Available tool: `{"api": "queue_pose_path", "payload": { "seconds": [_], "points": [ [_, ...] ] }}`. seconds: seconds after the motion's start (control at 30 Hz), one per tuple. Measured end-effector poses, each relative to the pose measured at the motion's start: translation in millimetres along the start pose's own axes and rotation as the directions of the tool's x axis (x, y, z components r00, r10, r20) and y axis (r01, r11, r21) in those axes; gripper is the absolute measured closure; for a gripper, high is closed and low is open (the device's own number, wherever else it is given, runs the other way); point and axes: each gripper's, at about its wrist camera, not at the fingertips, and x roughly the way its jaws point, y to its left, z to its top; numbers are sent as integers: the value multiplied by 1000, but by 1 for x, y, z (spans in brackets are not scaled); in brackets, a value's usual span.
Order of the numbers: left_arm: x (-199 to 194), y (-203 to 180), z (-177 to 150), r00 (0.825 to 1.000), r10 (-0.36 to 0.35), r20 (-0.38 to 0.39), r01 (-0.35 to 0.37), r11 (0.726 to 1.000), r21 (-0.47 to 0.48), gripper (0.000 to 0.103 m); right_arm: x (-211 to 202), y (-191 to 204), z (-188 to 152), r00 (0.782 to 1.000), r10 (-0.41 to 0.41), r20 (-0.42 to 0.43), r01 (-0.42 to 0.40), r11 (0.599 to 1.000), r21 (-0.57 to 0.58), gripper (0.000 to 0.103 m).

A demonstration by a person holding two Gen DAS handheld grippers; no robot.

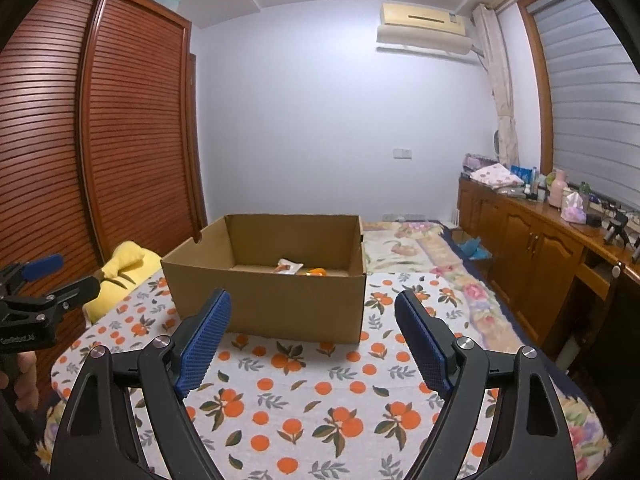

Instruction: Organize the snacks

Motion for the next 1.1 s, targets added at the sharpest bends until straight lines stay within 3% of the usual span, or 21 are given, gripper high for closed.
{"api": "queue_pose_path", "payload": {
  "seconds": [1.1],
  "points": [
    [4,2,-6,1000,-11,-13,11,1000,-19,0,-3,-8,-6,1000,3,-9,-3,1000,8,18]
  ]
}}
